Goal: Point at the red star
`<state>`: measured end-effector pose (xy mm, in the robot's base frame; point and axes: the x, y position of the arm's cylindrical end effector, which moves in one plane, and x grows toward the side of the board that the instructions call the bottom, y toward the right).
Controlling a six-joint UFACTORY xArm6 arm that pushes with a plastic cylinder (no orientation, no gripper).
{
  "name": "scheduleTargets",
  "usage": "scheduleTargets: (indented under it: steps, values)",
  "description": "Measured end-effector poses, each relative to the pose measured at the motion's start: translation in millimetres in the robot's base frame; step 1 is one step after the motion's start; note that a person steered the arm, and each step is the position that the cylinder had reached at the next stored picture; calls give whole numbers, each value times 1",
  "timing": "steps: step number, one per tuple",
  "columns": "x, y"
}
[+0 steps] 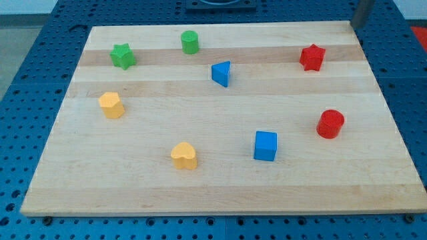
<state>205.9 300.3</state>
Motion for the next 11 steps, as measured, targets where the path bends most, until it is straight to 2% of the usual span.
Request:
scheduleTargets:
  steps: [6,8,9,10,11]
  values:
    - [10,-95]
    - [11,-111]
    - [28,-116]
    - [65,-126]
    - [80,-88]
